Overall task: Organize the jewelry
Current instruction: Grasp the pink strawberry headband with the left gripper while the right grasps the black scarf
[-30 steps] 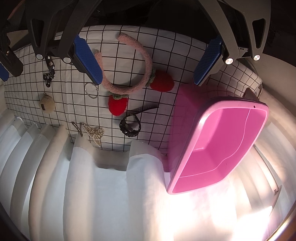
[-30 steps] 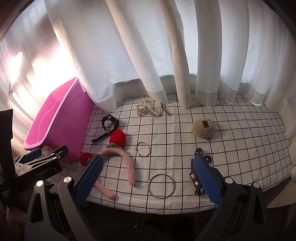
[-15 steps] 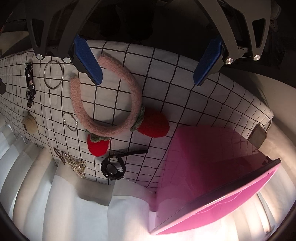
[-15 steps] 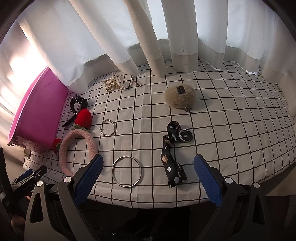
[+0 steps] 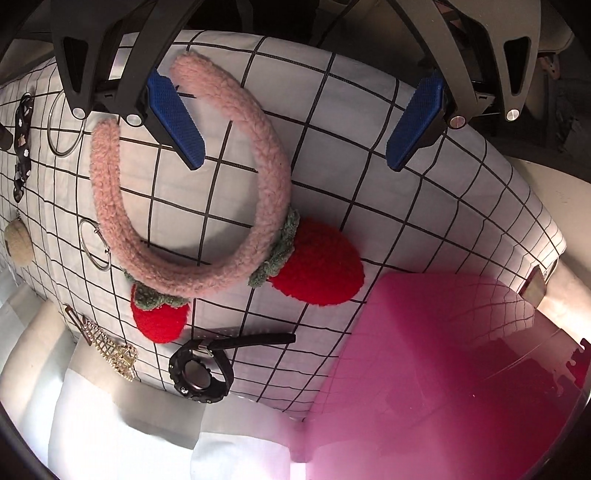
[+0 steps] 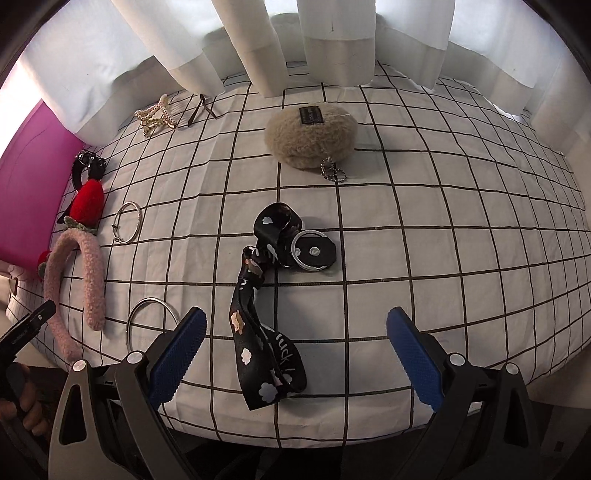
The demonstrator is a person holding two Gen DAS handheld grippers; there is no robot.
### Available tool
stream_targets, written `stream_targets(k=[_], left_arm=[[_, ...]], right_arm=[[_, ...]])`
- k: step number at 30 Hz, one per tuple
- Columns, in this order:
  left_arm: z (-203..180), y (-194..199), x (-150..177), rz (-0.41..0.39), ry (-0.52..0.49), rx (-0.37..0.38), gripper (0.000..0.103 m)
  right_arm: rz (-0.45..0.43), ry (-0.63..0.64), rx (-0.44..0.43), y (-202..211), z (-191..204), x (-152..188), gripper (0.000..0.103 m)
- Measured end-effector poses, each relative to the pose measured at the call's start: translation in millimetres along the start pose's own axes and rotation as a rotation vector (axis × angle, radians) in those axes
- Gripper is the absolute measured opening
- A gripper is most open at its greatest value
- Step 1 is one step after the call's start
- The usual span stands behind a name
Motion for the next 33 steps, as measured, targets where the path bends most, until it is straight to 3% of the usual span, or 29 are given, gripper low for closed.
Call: stream_targets(k=[13, 19, 24, 33], left_arm=[[0.5, -26.7, 3.1, 0.017, -0.028, -0.053, 0.097], [1.5, -34.8, -3.2, -0.024, -0.012, -0.048, 0.097], [11.1, -42.2, -1.6, -0.017, 0.097, 0.005, 0.097], [9.1, -43.5, -2.2, -0.003, 0.095, -0.004, 0.094]], right_arm=[[0.044, 0.105, 0.074, -35.1, 10.0, 2.9, 0.094], [0.004, 0.108, 0.069, -36.9, 7.9, 2.2, 0.094], [-0.054, 0.132, 0.054, -36.7, 9.5, 6.2, 0.094], [-0.063, 0.150, 0.043, -35.5, 12.9, 3.1, 0.094]])
Point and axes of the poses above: each gripper's, at about its wrist camera, not at the fingertips, and y roughly against the way its jaws point, z to its left, x to its underside, the point moved 8 cm from there along -y, roughly the way its jaws point, and after that the axes turned 12 degrees about -z, right-handed, at the moved point
